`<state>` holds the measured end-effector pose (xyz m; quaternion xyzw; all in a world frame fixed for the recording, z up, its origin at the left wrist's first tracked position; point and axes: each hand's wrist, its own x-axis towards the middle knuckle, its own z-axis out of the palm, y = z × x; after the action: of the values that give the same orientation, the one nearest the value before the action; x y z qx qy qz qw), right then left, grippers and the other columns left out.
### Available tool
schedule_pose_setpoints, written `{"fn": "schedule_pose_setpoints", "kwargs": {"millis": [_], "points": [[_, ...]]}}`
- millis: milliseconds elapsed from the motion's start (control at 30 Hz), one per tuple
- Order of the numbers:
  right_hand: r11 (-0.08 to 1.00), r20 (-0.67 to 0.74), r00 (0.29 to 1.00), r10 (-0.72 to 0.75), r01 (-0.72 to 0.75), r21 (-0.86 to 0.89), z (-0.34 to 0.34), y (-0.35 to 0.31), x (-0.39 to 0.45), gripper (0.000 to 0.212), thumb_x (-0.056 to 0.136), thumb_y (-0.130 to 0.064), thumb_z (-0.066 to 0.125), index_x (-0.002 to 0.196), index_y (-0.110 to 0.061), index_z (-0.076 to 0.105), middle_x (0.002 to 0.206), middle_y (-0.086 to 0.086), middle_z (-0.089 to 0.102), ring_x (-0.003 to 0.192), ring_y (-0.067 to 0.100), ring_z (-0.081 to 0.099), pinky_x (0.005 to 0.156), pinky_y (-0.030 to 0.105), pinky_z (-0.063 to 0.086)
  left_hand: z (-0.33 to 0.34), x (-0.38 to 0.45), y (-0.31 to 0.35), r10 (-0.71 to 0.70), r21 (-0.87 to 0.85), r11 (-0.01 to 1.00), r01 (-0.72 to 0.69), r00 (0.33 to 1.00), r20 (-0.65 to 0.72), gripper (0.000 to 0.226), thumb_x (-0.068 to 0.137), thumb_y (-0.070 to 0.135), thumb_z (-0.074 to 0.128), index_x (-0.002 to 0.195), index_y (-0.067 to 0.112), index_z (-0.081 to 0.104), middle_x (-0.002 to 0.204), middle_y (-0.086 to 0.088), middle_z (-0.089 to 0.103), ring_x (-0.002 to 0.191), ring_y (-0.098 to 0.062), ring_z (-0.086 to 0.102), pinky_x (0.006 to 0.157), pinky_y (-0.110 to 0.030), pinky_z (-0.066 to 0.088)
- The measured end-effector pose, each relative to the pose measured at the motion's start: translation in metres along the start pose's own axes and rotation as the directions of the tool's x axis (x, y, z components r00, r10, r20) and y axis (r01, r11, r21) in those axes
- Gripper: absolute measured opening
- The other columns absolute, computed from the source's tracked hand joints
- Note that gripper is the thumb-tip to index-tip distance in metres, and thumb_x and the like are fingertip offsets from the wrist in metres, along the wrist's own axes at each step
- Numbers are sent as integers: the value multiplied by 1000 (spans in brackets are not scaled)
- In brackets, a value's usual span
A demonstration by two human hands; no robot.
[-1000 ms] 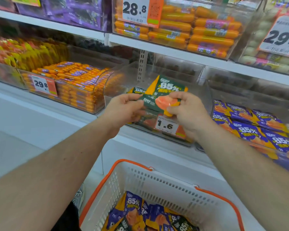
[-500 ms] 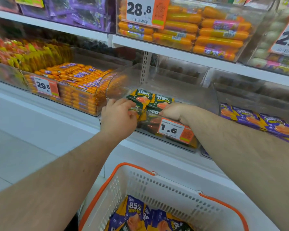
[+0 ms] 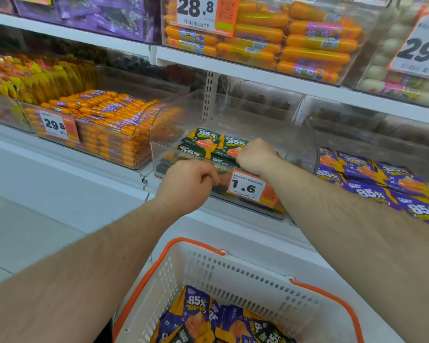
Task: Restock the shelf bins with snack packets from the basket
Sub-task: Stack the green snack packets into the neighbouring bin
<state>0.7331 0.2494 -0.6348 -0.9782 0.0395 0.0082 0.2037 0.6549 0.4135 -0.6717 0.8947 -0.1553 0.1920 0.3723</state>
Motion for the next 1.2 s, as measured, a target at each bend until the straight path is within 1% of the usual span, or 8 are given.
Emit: {"fn": "schedule_pose_setpoints", "kwargs": {"millis": [100, 167, 300, 367, 467, 800, 1000, 1200], "points": [[878, -668, 662, -339, 479, 29, 11, 0, -31, 12, 83, -6, 53, 77, -6, 63, 86, 9, 54, 75, 21, 49, 65, 29, 38, 13, -10, -7, -58, 135, 991, -3, 895, 442, 28, 92, 8, 50, 95, 20, 75, 91, 13, 68, 88, -10, 62, 77, -23, 47], [657, -738, 407, -538, 751, -64, 33, 8, -64, 10, 79, -2, 53, 72, 0, 60, 81, 15, 51, 73, 25, 48, 65, 30, 36, 28, -24, -12, -117, 250, 965, -73, 735, 668, 31, 95, 13, 47, 112, 22, 70, 119, 8, 65, 112, -12, 58, 94, -24, 44], [722, -540, 655, -529, 681, 119, 119, 66, -105, 16, 80, -12, 47, 72, -3, 58, 77, 6, 50, 71, 22, 46, 65, 30, 36, 65, -52, -19, -261, 360, 905, -227, 372, 891, 38, 96, 18, 44, 131, 16, 59, 138, -2, 54, 124, -20, 51, 106, -37, 41], [898, -269, 885, -379, 423, 126, 155, 104, -115, 17, 84, -17, 47, 74, -9, 58, 78, -1, 50, 74, 19, 47, 66, 34, 41, 77, -60, -20, -293, 377, 875, -305, 287, 912, 38, 94, 16, 42, 126, 10, 61, 134, -8, 57, 114, -24, 55, 102, -44, 44], [997, 129, 988, -81, 81, 5, 194, 156, -131, 18, 92, -14, 50, 80, -4, 60, 78, 9, 54, 80, 28, 57, 66, 39, 45, 88, -68, -17, -290, 381, 833, -401, 269, 918, 37, 96, 17, 41, 126, 15, 62, 132, -6, 58, 113, -23, 56, 98, -41, 48], [898, 477, 762, 438, -396, -191, 253, 246, -175, 21, 73, -37, 55, 67, -17, 58, 75, 2, 65, 69, 19, 61, 59, 26, 47, 116, -58, -1, -246, 335, 875, -350, 275, 930, 36, 97, 16, 42, 129, 19, 59, 123, 1, 55, 95, -16, 53, 77, -27, 41], [941, 773, 544, 327, -265, -212, 251, 263, -175, 36, 71, -43, 80, 85, -16, 60, 80, -2, 56, 81, 17, 57, 61, 28, 40, 124, -55, -3, -269, 352, 871, -342, 267, 925, 34, 96, 16, 43, 125, 17, 61, 111, 2, 56, 87, -15, 55, 65, -22, 40], [953, 778, 564, 276, -57, -297, 242, 260, -180, 38, 86, -23, 73, 120, -9, 65, 112, 5, 64, 93, 16, 55, 76, 26, 46, 121, -57, 6, -243, 335, 884, -326, 291, 925, 38, 98, 16, 41, 132, 18, 57, 137, -1, 53, 113, -19, 54, 92, -30, 44]]}}
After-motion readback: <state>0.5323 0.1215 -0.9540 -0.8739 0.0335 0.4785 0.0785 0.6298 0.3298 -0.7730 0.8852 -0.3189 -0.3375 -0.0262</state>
